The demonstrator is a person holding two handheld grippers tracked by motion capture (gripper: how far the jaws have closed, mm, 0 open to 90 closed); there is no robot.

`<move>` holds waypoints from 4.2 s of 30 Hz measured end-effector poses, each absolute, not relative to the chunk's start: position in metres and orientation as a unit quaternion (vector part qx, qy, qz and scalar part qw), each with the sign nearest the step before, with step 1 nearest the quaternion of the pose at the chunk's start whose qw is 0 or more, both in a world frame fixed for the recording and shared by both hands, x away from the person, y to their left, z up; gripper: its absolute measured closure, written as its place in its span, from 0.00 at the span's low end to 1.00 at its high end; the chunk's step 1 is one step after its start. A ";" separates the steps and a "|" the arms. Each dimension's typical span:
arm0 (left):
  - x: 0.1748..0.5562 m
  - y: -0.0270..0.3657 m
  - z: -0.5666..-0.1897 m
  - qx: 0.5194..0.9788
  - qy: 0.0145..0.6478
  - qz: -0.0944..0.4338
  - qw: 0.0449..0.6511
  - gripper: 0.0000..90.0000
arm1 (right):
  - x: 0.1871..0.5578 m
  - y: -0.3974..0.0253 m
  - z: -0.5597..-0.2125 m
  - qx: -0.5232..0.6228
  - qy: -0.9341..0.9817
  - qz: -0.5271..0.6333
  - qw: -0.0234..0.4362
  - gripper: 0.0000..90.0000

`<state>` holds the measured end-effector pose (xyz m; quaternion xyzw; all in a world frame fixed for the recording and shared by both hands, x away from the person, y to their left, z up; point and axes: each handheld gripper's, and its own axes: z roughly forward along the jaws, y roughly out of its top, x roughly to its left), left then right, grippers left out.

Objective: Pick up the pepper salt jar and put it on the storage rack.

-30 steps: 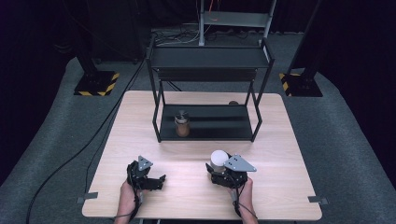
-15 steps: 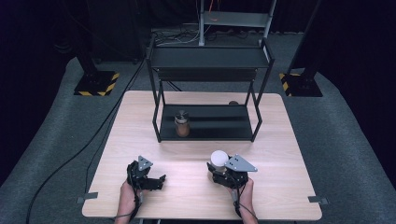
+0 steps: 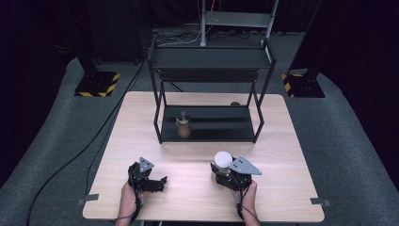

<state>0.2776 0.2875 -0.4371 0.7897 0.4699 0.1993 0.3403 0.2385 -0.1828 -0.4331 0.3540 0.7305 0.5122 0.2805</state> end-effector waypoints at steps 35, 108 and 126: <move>0.278 0.288 -0.437 0.791 0.468 0.199 0.341 0.03 | 0.233 -0.201 -0.417 0.383 0.714 0.498 0.310 0.37; 0.278 0.288 -0.437 0.791 0.467 0.199 0.342 0.03 | 0.263 -0.213 -0.400 0.411 0.702 0.476 0.333 0.37; 0.278 0.288 -0.437 0.792 0.465 0.199 0.340 0.03 | 0.275 -0.212 -0.395 0.414 0.702 0.473 0.334 0.37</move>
